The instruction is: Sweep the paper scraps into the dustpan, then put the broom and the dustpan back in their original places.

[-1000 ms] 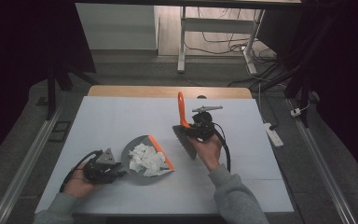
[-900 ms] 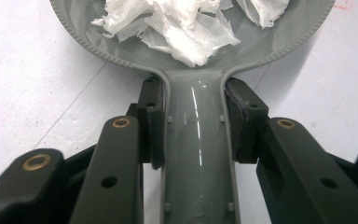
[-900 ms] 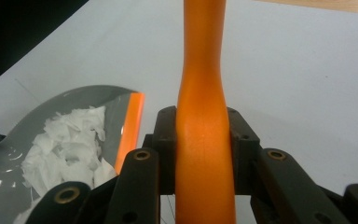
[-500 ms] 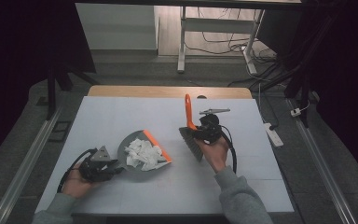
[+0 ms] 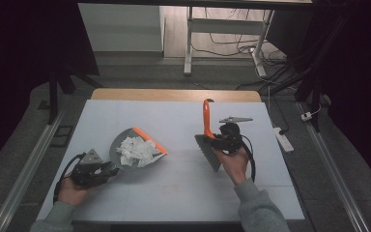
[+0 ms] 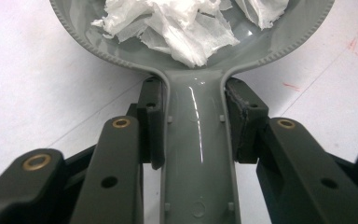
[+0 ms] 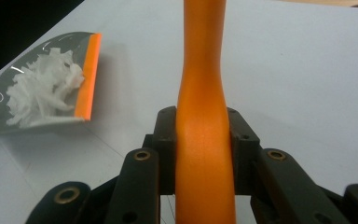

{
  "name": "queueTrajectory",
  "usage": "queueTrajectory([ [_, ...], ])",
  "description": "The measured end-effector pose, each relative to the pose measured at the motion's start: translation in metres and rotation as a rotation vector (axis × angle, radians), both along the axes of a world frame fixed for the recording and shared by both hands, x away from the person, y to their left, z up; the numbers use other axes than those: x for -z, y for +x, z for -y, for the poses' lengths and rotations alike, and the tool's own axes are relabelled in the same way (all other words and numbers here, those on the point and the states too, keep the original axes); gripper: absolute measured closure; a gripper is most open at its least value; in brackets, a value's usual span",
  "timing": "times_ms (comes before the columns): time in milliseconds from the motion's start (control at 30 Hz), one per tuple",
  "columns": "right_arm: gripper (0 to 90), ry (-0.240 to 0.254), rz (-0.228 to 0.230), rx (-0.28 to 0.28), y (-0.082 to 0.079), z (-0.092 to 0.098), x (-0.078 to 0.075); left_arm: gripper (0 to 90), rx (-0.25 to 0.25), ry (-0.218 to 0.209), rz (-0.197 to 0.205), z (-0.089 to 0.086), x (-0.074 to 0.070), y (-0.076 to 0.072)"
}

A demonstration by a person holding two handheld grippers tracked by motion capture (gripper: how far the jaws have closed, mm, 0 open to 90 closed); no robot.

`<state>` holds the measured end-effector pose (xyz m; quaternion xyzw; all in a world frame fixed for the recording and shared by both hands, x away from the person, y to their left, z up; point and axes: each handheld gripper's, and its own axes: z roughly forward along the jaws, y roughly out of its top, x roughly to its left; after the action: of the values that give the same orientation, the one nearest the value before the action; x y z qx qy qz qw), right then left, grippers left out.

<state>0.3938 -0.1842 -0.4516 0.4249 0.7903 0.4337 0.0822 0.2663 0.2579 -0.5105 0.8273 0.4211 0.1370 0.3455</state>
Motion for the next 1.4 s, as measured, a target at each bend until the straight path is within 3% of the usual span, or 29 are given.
queueTrajectory([
  [200, 70.4, 0.006, -0.001, 0.015, -0.009, 0.018, 0.002, 62.7, -0.068, -0.033, -0.009, -0.005, -0.002, -0.002],
  [567, 70.4, 0.012, 0.005, 0.031, -0.02, 0.041, 0.001, 62.7, -0.201, -0.03, -0.022, -0.011, -0.005, -0.013],
  [1133, 70.4, 0.013, 0.015, 0.022, -0.026, 0.046, -0.001, 62.6, -0.339, 0.017, -0.039, -0.021, 0.001, -0.019],
  [1400, 70.4, 0.008, 0.012, 0.013, -0.026, 0.043, 0.001, 62.5, -0.391, 0.036, -0.036, -0.021, 0.004, -0.011],
])
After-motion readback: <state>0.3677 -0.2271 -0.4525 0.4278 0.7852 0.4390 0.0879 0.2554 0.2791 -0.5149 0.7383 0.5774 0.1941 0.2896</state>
